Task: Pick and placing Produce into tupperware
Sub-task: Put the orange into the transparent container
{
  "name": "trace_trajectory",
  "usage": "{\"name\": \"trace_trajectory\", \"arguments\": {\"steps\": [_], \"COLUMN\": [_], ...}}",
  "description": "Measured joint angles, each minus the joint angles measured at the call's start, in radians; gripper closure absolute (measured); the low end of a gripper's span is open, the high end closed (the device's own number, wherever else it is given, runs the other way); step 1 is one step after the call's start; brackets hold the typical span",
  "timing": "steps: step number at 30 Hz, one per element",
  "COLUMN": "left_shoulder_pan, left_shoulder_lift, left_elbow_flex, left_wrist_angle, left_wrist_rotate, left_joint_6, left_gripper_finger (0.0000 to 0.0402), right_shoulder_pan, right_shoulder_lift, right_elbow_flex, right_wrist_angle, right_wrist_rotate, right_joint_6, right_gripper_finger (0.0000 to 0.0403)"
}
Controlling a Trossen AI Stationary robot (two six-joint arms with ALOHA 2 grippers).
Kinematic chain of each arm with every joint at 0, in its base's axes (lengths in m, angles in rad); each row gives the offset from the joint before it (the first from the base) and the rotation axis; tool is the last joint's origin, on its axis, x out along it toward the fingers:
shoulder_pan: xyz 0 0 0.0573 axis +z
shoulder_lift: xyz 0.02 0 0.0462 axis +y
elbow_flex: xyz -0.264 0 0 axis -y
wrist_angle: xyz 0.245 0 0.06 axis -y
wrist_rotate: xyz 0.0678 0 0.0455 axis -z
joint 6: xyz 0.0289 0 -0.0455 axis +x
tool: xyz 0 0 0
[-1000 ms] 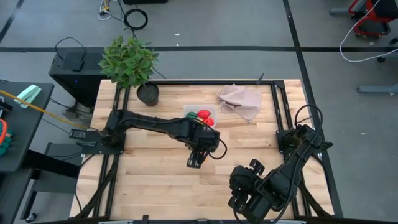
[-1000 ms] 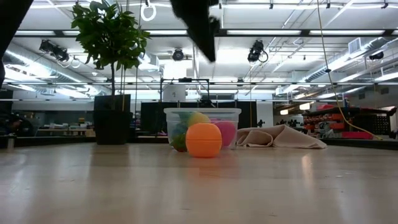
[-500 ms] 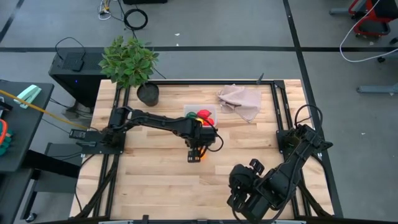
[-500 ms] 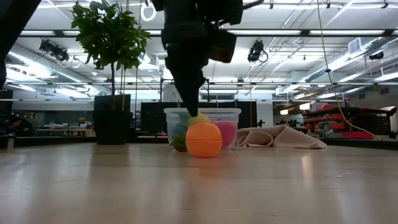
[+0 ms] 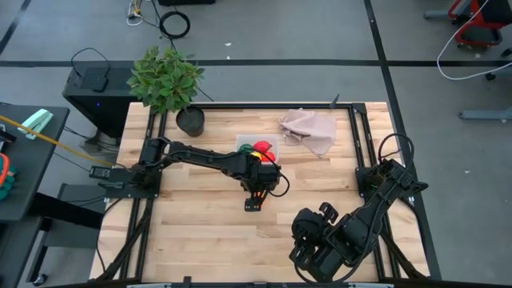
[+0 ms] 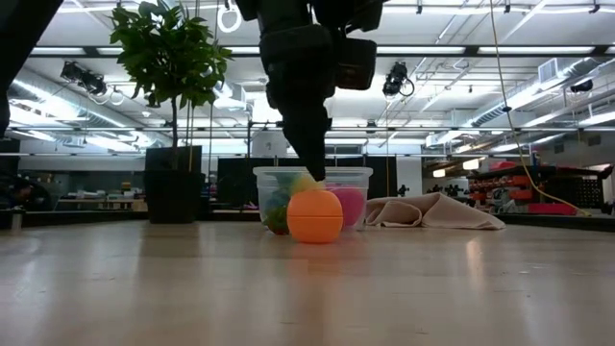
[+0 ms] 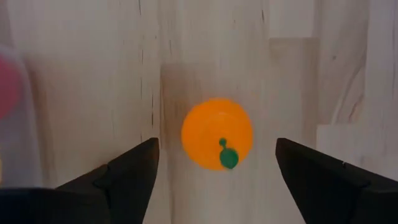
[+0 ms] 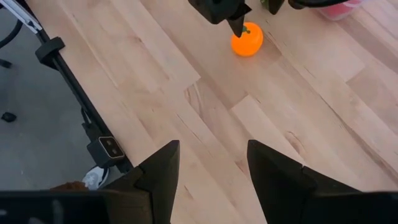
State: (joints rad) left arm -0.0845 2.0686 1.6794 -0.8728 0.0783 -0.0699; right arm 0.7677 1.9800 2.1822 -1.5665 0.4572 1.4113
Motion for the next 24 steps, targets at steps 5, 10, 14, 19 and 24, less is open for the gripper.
{"name": "trace_trajectory", "arguments": {"steps": [5,10,14,19,24], "left_shoulder_pan": [0.0,-0.003,-0.003,-0.005,-0.005], "left_shoulder_lift": [0.0,0.0,0.0,0.0,0.0], "left_elbow_flex": [-0.036,-0.053,-0.053,-0.053,-0.053], "left_wrist_angle": [0.013,0.021,0.066,0.08,0.086], "left_wrist_rotate": [0.013,0.017,0.018,0.018,0.018], "left_joint_6": [-0.014,-0.022,-0.03,-0.032,-0.051], "left_gripper_finger": [0.0062,0.006,0.0059,0.0058,0.0058], "right_shoulder_pan": [0.0,0.0,-0.007,-0.015,-0.016], "right_shoulder_lift": [0.0,0.0,0.0,0.0,0.0], "right_elbow_flex": [0.0,0.0,0.0,0.0,0.0], "right_wrist_angle": [0.0,0.0,0.0,0.0,0.0], "right_wrist_rotate": [-0.002,-0.002,-0.002,-0.002,-0.002], "right_joint_6": [0.002,0.003,0.003,0.001,0.0], "right_gripper_finger": [0.0208,0.0208,0.0208,0.0208,0.0208]}}
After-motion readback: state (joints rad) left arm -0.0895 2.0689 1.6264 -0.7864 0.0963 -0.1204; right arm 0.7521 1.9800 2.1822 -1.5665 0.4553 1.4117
